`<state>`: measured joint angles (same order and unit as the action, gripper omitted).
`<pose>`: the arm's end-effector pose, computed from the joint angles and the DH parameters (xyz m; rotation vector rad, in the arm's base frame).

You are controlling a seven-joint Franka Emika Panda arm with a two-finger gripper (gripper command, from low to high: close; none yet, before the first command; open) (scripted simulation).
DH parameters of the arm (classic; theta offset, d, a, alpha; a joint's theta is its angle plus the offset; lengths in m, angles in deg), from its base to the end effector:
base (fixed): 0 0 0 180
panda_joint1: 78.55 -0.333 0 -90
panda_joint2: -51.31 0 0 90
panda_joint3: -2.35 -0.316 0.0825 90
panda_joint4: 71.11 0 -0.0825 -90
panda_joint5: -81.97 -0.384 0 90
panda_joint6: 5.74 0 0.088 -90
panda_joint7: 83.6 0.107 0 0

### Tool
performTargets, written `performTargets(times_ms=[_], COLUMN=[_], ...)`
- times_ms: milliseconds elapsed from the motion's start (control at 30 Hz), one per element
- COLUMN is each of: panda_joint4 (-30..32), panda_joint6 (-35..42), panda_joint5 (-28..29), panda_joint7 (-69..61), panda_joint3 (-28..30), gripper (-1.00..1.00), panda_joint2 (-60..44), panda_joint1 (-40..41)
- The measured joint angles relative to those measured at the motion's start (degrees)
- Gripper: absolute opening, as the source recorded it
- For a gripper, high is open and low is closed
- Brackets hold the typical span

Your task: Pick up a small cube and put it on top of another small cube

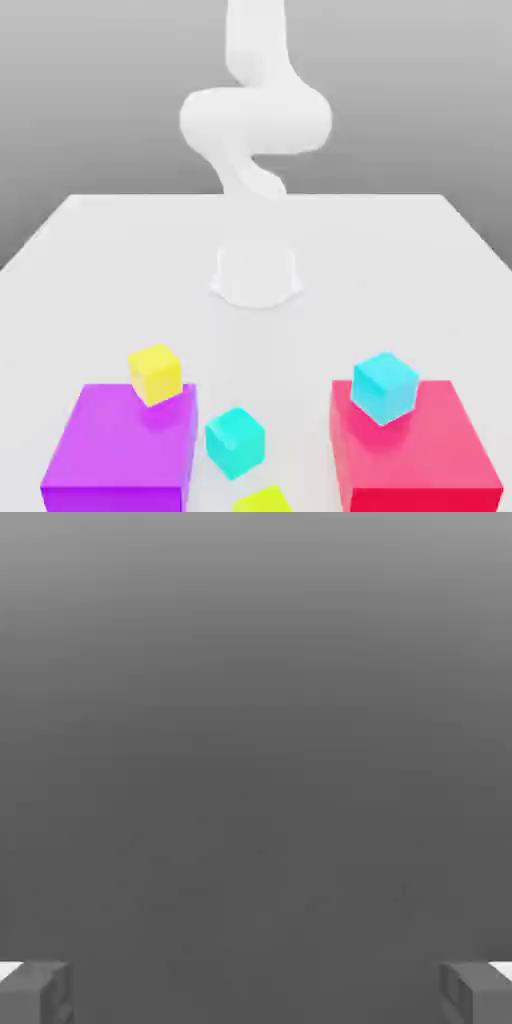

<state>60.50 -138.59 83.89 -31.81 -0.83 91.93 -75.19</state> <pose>0.3796 0.0057 0.6810 -2.4553 1.1758 -0.9798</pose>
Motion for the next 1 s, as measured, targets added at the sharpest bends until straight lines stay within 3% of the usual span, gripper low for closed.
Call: performTargets(times_ms=[333,633,833,1000], panda_joint4=[-0.71,-1.32,-1.35,-1.08], panda_joint6=[-4.23,-8.05,-11.78,-15.72], panda_joint5=[9.73,17.69,17.65,13.16], panda_joint7=[25.49,47.58,58.63,64.79], panda_joint3=[-10.85,-13.16,-12.5,-12.64], gripper=[0.0,0.0,0.0,0.0], panda_joint2=[-21.19,-39.85,-50.84,-58.58], panda_joint1=[10.98,13.79,13.13,12.79])
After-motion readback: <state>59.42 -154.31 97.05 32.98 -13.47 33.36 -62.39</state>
